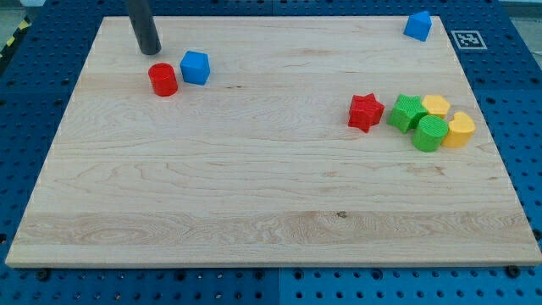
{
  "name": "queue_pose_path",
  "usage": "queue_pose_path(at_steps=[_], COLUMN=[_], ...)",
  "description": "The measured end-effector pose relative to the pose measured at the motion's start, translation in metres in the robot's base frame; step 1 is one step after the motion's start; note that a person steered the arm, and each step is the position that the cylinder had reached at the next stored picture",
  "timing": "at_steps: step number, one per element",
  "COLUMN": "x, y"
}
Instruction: Move the blue cube diagonally to the red star
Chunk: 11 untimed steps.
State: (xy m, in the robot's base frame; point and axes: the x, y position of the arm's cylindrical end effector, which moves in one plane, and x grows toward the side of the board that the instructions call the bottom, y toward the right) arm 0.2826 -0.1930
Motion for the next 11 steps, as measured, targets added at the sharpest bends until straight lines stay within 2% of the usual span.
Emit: queue_pose_path(at_steps=[3,4,6,7,9,11], x=[0.057,0.059,0.049,0.045,0.004,0.001], y=[0.050,0.075,0.090,0.115,0.157,0.215])
